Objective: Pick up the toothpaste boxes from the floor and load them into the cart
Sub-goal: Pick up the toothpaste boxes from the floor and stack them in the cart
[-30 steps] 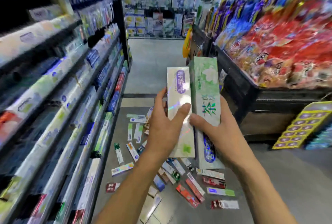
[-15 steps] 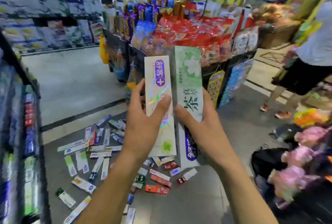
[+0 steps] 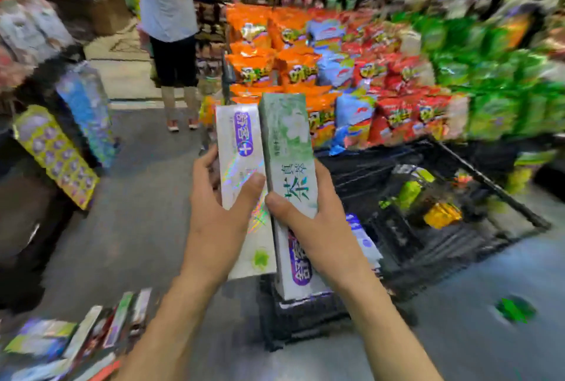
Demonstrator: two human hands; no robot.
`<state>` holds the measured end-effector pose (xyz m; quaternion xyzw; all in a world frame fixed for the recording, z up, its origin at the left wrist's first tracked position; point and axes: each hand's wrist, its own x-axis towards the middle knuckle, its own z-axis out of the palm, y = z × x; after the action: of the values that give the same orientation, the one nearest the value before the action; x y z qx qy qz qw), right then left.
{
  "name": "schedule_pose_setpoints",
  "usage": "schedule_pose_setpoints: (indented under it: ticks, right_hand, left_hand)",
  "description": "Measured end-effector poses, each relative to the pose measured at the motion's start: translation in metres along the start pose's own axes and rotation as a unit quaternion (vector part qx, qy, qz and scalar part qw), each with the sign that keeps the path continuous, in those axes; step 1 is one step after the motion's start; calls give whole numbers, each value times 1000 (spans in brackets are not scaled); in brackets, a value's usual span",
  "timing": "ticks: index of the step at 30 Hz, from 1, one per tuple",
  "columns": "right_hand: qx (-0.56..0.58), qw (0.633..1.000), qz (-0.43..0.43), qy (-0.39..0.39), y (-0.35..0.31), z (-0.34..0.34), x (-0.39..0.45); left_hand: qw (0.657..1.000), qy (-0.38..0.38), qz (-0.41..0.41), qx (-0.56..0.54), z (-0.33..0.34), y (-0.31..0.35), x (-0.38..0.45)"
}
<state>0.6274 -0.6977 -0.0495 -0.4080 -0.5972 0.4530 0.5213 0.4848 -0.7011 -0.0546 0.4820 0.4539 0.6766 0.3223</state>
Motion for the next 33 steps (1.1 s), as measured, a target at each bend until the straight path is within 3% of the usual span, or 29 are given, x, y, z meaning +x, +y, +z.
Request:
schedule_pose_setpoints:
  ticks: [6, 16, 25, 33]
  right_hand:
    - [-1, 994, 26, 104, 32, -122, -16]
    - [-25, 988, 72, 136, 64, -332, -15]
    - [14, 979, 118, 166, 113, -423, 14]
    - [-19, 981, 154, 119, 158, -469, 84]
  left_hand:
    - [995, -94, -44, -8, 126, -36, -15]
    - [975, -156, -153, -32, 331, -77, -49]
    - [962, -184, -204, -4, 438, -138, -37]
    - [956, -150, -250, -26, 484, -205, 3]
